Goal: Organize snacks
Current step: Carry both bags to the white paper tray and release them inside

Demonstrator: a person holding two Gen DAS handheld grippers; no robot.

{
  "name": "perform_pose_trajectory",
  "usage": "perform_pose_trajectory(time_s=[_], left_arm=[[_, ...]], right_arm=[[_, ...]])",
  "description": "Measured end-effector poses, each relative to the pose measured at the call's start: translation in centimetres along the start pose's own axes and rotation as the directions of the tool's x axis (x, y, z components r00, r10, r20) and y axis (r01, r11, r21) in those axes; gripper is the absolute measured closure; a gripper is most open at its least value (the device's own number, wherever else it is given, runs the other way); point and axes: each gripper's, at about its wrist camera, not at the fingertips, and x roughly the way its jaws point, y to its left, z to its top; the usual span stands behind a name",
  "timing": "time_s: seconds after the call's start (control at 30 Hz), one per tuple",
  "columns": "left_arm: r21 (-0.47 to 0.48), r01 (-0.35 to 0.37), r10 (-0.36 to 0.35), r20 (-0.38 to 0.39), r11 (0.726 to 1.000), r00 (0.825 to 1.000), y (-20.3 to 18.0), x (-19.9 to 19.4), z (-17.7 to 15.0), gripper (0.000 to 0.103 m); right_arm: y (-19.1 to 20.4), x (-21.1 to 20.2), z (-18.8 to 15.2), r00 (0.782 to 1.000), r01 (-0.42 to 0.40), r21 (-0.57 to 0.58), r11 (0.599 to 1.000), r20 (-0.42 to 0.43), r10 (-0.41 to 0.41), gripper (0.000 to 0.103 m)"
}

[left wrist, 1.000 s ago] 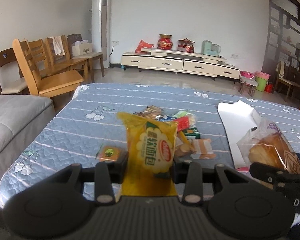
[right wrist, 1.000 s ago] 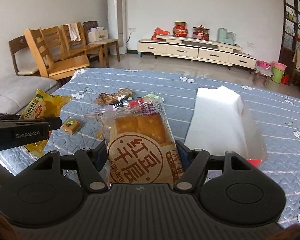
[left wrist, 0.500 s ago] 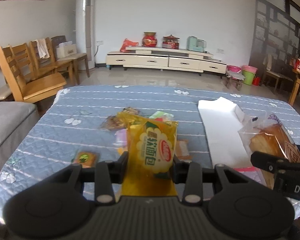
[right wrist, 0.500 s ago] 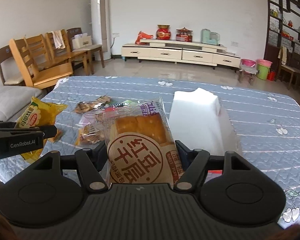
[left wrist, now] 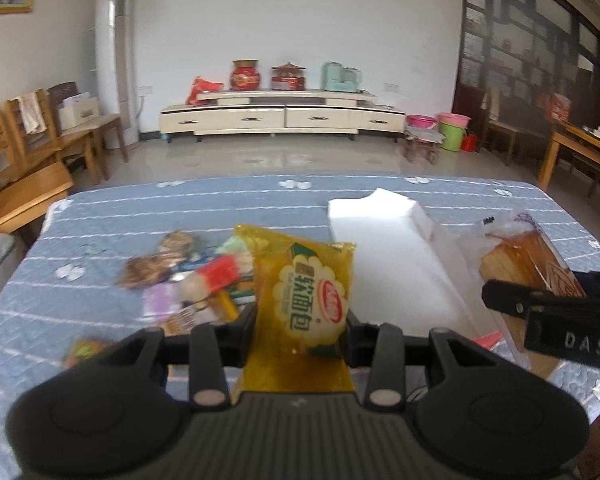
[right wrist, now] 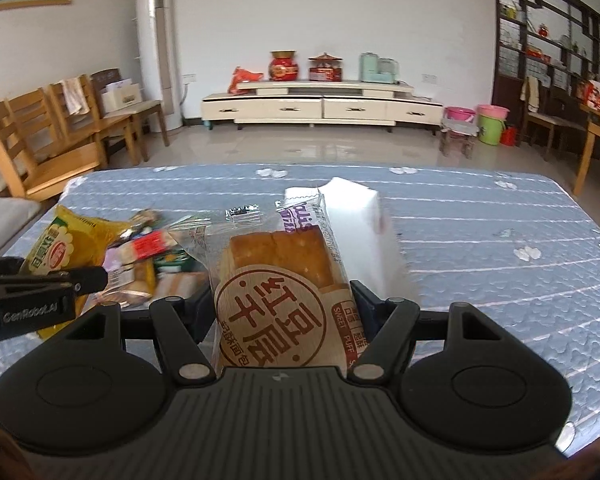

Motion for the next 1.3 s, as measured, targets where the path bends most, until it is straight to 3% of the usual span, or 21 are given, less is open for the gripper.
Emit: perform_pose_trajectory(time_s=[0.33,0.8,0.93,0.97,1.0,1.07,1.1,1.3], left_arm=[[0.025,0.058,-0.057,-0.038,0.998,0.998,-3.6,5.6,2.5,0.064],[0.028,0.094,-0.09,-0.113,0.995,0.989,-7.1,14.5,4.9,0.064],[0.008,0.168,-0.166,-0.115,0.986,0.979,-7.9,16.2,5.3,0.063],[0.004,0.191,-0.189,-0.118,0.982,0.975,-8.0,16.5,5.3,0.061],[0.001,0.212,-0.211,-0.119,0.977,0.97,-8.2,16.6,5.3,0.051],[0.001,0.234,-0.232,-0.104,0.972,0.967,-8.3,16.3,5.1,0.036],[0.007,0.227,-0.225,-0.095,0.974,0.97,-8.4,16.0,5.0,0.032],[-0.017,0.191,-0.192,-0.103,0.981,0.976,-7.2,13.7,4.4,0.029]], right_arm=[[-3.8,4.9,3.0,0.999,0.023,0.035,0.999,-0.049,-0.021,0.017],[-4.7,16.4,5.5,0.984,0.039,0.023,0.999,-0.177,-0.035,0.017],[-4.9,18.3,6.1,0.982,0.061,0.01,0.998,-0.179,-0.058,0.017],[-5.0,18.6,6.3,0.983,0.063,0.005,0.998,-0.175,-0.061,0.018],[-5.0,18.6,6.4,0.984,0.07,0.001,0.998,-0.164,-0.069,0.019],[-5.2,17.7,6.3,0.987,0.091,0.004,0.996,-0.13,-0.09,0.0],[-5.4,17.0,6.3,0.991,0.092,0.01,0.996,-0.103,-0.09,0.0],[-5.4,12.3,5.2,0.994,0.093,0.039,0.995,-0.068,-0.09,0.0]])
